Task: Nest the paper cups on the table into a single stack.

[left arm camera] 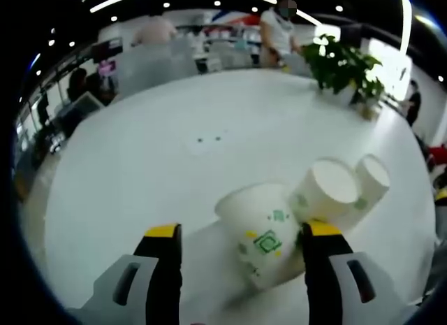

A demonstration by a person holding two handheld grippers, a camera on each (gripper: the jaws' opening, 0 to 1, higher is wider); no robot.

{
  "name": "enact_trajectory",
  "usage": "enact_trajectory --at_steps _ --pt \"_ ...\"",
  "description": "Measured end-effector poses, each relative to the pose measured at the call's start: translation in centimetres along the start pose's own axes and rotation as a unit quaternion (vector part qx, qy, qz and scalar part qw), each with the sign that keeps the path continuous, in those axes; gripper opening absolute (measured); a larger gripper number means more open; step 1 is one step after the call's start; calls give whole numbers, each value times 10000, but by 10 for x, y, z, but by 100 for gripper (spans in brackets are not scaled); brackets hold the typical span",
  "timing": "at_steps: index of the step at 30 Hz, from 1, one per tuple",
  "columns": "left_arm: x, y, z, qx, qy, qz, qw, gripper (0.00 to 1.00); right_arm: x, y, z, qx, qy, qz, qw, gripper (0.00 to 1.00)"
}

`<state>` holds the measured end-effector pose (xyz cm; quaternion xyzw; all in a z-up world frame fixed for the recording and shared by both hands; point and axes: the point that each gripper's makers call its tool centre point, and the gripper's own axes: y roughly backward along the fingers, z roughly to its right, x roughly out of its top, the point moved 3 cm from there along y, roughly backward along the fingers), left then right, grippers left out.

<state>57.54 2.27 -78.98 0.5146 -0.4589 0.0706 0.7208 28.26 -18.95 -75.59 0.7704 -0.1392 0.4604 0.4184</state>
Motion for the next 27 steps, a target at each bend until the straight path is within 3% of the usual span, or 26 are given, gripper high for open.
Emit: enact_trajectory --at_steps 9,18,27 --pt "6 -5 2 -164 -401 -170 9989 62 4 -4 5 31 -54 62 10000 96" --pt "11 -9 -1 -195 -400 -314 9985 58 3 -7 5 74 -63 55 9999 96" --pt "4 -16 -1 -265 -231 -530 9980 57 4 -11 3 155 -134 130 9997 96"
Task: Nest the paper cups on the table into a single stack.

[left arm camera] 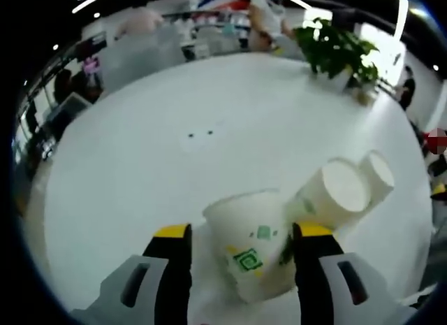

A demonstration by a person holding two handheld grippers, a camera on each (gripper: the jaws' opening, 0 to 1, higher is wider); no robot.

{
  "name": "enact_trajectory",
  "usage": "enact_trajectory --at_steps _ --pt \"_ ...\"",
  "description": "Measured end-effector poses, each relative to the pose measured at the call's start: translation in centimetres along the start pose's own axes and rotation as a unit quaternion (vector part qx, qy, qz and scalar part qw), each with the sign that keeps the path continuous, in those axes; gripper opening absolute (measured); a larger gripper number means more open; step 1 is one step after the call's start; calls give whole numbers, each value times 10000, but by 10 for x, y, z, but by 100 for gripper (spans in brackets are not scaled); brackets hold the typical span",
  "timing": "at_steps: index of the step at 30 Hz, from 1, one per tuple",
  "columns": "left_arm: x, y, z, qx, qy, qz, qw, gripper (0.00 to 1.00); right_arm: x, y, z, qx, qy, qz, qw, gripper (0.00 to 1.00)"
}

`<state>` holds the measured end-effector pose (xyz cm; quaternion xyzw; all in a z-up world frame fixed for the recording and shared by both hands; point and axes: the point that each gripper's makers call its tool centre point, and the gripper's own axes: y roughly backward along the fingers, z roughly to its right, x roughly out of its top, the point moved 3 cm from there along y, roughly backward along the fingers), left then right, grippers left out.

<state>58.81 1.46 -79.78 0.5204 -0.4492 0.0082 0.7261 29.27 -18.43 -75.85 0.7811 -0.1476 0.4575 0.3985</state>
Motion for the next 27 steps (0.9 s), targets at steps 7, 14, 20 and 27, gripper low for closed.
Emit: enact_trajectory --at_steps 7,14,20,27 --pt "0 -4 0 -119 63 -126 9998 56 -2 -2 -2 48 3 22 10000 95" --pt "2 -9 -1 -301 112 -255 9992 53 -3 -2 0 53 -29 54 10000 95" --pt "1 -9 -1 -359 275 -318 9985 50 -3 -5 0 64 -80 76 9999 95" --pt "0 -8 1 -428 260 -294 9983 46 -1 -6 -1 88 -88 130 9998 95"
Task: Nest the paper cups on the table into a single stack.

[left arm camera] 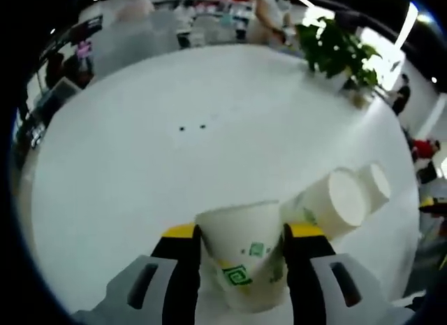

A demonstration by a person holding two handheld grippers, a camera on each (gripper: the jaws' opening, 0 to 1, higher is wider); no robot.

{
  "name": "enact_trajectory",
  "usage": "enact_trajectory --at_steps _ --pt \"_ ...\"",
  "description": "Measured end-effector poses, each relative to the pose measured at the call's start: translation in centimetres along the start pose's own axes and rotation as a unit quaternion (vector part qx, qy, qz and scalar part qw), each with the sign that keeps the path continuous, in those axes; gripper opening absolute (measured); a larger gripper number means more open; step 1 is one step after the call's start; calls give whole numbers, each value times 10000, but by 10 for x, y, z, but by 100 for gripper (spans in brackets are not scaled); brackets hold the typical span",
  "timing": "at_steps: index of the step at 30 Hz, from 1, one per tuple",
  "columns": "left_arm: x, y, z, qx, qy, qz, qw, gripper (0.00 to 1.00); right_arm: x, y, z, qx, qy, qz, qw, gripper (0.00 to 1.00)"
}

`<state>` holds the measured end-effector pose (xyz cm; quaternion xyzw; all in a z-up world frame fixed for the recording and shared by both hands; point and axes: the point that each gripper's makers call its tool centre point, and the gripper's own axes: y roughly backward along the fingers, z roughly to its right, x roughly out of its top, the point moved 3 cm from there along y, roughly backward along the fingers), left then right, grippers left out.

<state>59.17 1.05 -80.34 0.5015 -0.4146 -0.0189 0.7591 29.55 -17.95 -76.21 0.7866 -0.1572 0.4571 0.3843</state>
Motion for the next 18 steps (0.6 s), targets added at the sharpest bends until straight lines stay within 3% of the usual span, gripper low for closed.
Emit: enact_trajectory --at_steps 18 --pt "0 14 0 -99 116 61 9999 41 4 2 -3 -11 24 45 10000 95"
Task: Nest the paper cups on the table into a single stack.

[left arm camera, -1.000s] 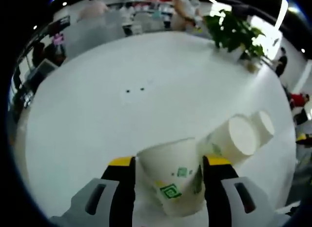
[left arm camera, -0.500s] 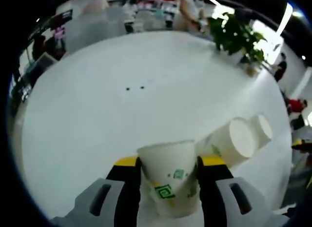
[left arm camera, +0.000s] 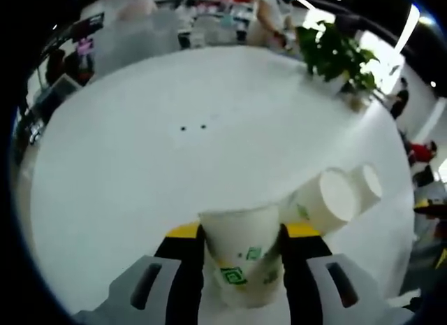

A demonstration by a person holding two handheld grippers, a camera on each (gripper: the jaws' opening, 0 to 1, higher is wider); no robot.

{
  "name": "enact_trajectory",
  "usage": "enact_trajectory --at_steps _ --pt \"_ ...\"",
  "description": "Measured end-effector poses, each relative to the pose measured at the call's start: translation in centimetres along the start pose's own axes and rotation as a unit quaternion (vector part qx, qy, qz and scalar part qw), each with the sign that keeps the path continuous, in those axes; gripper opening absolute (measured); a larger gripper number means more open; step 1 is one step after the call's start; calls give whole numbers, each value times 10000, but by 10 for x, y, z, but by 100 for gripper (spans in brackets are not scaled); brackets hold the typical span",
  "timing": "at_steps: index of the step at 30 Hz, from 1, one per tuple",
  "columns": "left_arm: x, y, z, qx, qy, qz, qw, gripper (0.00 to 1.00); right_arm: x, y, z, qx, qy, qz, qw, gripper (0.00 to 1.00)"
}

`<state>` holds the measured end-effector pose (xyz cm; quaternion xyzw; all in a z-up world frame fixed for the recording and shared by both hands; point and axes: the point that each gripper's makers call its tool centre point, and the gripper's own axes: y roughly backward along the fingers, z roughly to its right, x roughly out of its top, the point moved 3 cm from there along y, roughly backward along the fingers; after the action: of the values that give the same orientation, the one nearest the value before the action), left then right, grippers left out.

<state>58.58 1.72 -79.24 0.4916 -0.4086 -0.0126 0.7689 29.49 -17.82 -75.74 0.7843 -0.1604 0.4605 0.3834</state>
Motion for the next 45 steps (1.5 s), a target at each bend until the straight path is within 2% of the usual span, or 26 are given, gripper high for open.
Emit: enact_trajectory --at_steps 14,25,30,42,45 --pt "1 22 6 -46 40 239 9997 40 8 6 -3 -14 120 43 9999 95" --pt "5 53 14 -109 113 567 9983 40 14 10 -7 -85 206 42 9997 94" --pt "2 68 20 -153 -24 630 9979 40 19 15 -9 -141 296 68 9994 94" --pt "2 105 39 -441 -195 1012 9937 40 29 25 -16 -329 417 128 9985 94" --pt "3 115 44 -432 -393 1037 9929 40 33 26 -14 -393 453 150 9981 94"
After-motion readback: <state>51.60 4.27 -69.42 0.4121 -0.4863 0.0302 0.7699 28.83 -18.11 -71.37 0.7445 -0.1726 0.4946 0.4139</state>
